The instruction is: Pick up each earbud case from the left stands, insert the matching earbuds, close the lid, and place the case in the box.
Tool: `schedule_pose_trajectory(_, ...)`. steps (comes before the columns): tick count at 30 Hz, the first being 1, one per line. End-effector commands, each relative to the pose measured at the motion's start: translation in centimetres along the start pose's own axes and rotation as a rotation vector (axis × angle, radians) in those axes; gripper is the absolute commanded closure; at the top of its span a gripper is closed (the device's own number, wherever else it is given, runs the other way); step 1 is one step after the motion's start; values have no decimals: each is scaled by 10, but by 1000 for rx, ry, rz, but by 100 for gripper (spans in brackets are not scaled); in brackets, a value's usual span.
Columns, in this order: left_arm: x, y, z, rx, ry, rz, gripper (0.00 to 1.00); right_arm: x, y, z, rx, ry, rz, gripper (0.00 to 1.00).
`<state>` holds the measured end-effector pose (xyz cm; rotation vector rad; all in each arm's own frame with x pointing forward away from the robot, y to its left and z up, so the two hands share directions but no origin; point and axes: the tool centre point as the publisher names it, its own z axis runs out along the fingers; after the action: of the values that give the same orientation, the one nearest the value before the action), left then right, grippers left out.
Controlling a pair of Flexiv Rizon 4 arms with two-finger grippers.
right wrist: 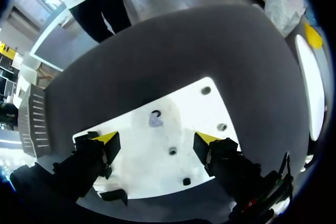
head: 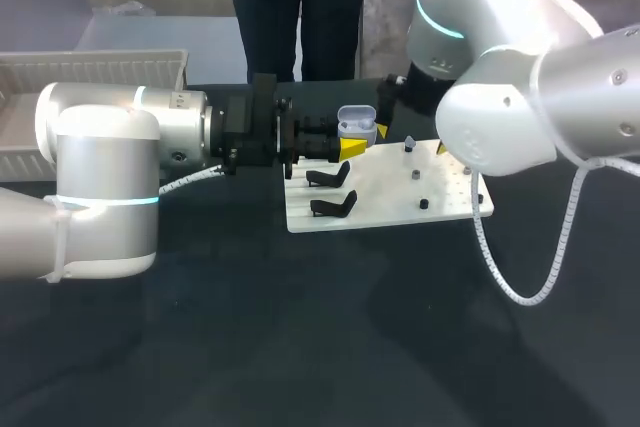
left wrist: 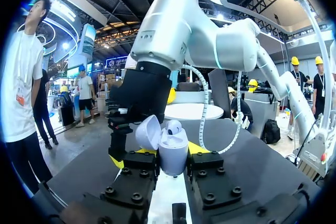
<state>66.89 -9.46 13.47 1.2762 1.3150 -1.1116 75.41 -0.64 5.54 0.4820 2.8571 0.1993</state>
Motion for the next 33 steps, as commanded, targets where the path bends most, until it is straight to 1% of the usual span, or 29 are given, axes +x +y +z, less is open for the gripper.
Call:
schedule_pose_trajectory(1, 1, -1, 0, -5, -6, 4, 100, 2, 6, 6, 0, -11, 1, 24)
schedule_pose_trajectory(2, 1, -1, 0, -5, -6, 4, 100, 3, 7, 6, -1, -10, 0, 26)
schedule_pose_trajectory(5, 1, -1, 0, -5, -6, 4, 100, 1, 7, 9, -7, -12, 3, 26)
schedule_pose_trajectory(8, 1, -1, 0, -5, -6, 4, 100, 0, 7, 10, -16, -39, 12, 31)
schedule_pose_trajectory(10, 1, -1, 0, -5, -6, 4, 100, 0, 5, 11, -16, -43, 12, 37)
schedule_pose_trajectory(12, 1, -1, 0, -5, -6, 4, 100, 0, 3, 12, -11, -44, 17, 36)
schedule_pose_trajectory(17, 1, -1, 0, -5, -6, 4, 100, 0, -1, 14, -16, -44, 28, 37)
schedule_pose_trajectory(19, 1, -1, 0, -5, -6, 4, 100, -1, -2, 16, -16, -43, 27, 34)
schedule_pose_trajectory(20, 1, -1, 0, -5, -6, 4, 100, -1, -2, 16, -17, -42, 27, 36)
schedule_pose_trajectory(21, 1, -1, 0, -5, -6, 4, 100, -1, -3, 17, -17, -42, 27, 35)
schedule_pose_trajectory(29, 1, -1, 0, -5, -6, 4, 100, -3, -1, 23, -23, -36, 34, 47)
schedule_pose_trajectory(33, 1, -1, 0, -5, -6, 4, 100, -5, 1, 25, -24, -36, 33, 50)
